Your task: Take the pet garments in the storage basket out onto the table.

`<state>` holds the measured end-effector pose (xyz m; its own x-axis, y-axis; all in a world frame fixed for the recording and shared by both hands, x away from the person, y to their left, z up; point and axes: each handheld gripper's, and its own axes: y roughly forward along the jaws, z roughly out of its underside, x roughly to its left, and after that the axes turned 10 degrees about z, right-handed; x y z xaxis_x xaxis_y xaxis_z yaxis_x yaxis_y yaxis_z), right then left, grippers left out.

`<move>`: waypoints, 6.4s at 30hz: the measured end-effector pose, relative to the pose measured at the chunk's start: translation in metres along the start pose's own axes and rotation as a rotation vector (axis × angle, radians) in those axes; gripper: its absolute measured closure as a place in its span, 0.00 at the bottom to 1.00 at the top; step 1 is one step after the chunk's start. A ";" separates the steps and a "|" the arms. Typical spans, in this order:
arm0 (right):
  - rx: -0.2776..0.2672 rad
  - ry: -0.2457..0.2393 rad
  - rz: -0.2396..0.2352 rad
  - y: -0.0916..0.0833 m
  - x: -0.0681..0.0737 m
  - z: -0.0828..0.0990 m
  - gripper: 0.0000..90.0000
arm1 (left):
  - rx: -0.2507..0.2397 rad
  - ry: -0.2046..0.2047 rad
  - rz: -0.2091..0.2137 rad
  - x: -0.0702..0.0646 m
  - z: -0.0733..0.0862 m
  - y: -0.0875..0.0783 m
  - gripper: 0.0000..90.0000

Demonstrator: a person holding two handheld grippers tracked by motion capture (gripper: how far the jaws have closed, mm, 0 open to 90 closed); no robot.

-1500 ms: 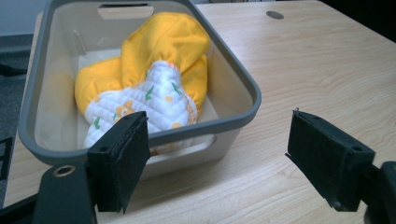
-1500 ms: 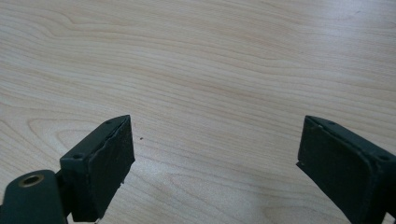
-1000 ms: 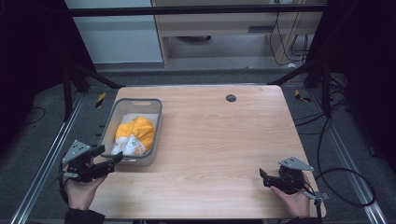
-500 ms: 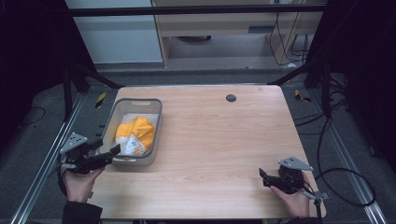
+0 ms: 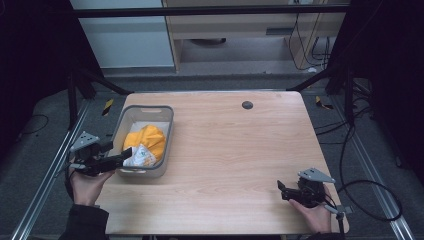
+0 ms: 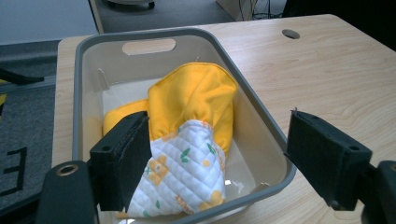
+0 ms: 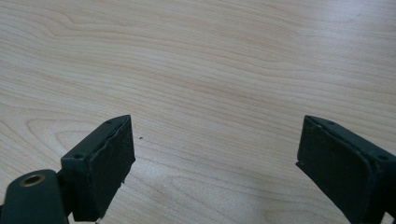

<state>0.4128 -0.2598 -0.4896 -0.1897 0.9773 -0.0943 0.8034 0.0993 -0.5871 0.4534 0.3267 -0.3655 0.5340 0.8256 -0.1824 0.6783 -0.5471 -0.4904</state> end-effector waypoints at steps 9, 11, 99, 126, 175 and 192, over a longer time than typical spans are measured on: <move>0.003 -0.005 -0.003 0.000 0.000 0.000 0.12 | 0.055 0.006 -0.007 0.005 -0.008 0.013 0.24; 0.003 -0.005 -0.003 0.000 0.000 0.000 0.12 | 0.065 0.005 -0.010 0.005 -0.010 0.016 0.24; 0.006 -0.026 -0.024 0.002 0.002 -0.001 0.12 | 0.465 -0.055 -0.010 0.035 0.004 0.115 0.56; 0.005 -0.025 -0.021 0.002 0.002 -0.001 0.12 | 0.442 -0.033 -0.011 0.031 -0.006 0.093 0.85; -0.022 -0.037 -0.012 0.000 0.003 -0.002 0.12 | 0.247 0.132 0.072 -0.022 -0.065 0.023 0.85; -0.027 -0.034 -0.013 -0.001 0.003 -0.002 0.12 | 0.258 0.234 0.147 -0.059 -0.076 0.022 0.85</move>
<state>0.4127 -0.2570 -0.4877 -0.2187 0.9691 -0.1142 0.8155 0.1173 -0.5668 0.4754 0.2554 -0.3009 0.7376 0.6703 -0.0818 0.4523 -0.5804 -0.6772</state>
